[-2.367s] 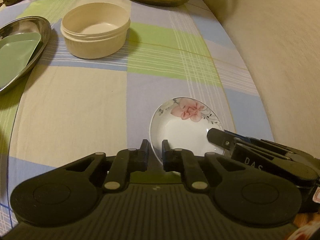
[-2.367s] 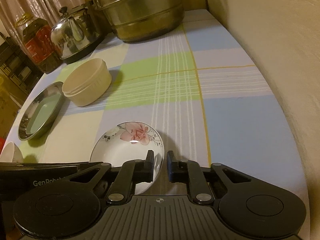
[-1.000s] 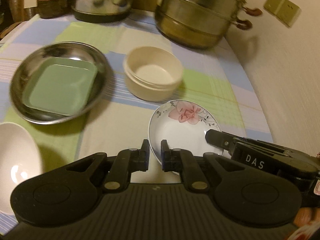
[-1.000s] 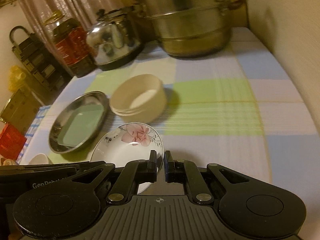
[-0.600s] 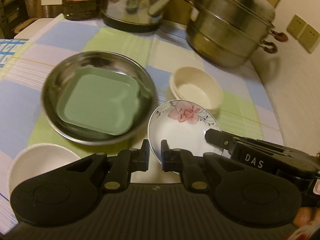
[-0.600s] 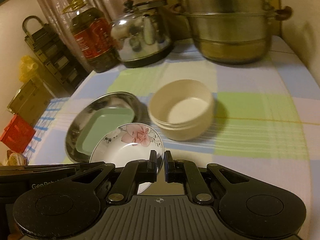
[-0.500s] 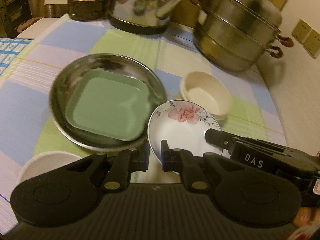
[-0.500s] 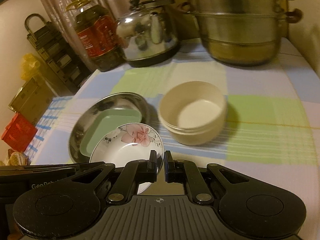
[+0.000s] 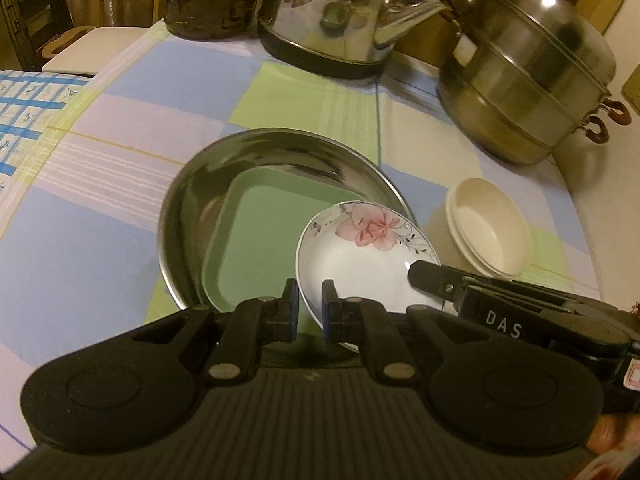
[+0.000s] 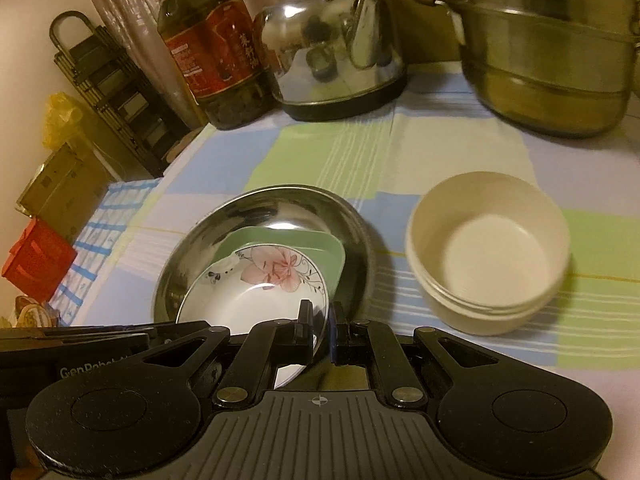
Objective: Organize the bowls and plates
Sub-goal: 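Carry the floral saucer onto the green plate and release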
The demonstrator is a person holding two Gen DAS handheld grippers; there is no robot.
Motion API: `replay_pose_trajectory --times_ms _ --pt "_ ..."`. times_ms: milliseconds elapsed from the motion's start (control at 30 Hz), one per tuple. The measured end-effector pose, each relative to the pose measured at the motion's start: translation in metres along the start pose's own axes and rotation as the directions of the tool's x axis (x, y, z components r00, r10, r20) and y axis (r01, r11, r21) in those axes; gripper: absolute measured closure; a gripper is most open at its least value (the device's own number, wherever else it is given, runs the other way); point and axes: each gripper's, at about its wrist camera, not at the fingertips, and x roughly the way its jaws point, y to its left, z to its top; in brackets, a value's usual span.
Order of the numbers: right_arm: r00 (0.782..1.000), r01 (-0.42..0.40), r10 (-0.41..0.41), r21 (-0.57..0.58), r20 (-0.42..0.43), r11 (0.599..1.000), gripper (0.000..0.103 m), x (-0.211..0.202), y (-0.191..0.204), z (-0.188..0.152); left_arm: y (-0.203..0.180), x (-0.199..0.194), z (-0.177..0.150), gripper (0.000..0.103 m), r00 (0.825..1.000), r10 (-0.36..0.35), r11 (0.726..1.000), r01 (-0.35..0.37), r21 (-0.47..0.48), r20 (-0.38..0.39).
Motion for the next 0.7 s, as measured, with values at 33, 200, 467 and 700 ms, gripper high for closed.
replay_pose_trajectory --times_ms 33,200,467,700 --pt "1.000 0.001 -0.001 0.006 -0.006 1.000 0.095 0.005 0.002 0.001 0.004 0.003 0.003 0.094 1.000 0.000 1.000 0.000 0.001 -0.005" --pt "0.999 0.010 -0.009 0.031 -0.034 0.999 0.095 0.027 0.006 0.006 0.018 0.022 0.017 0.094 0.999 -0.003 1.000 0.003 0.009 -0.035" --pt "0.997 0.034 -0.031 0.049 -0.071 0.998 0.095 0.052 0.008 0.010 0.031 0.045 0.026 0.094 0.997 -0.001 1.000 0.002 0.019 -0.074" --pt "0.996 0.043 -0.038 0.056 -0.086 0.997 0.095 0.061 0.007 0.010 0.035 0.053 0.030 0.094 0.996 0.001 1.000 0.001 0.020 -0.089"
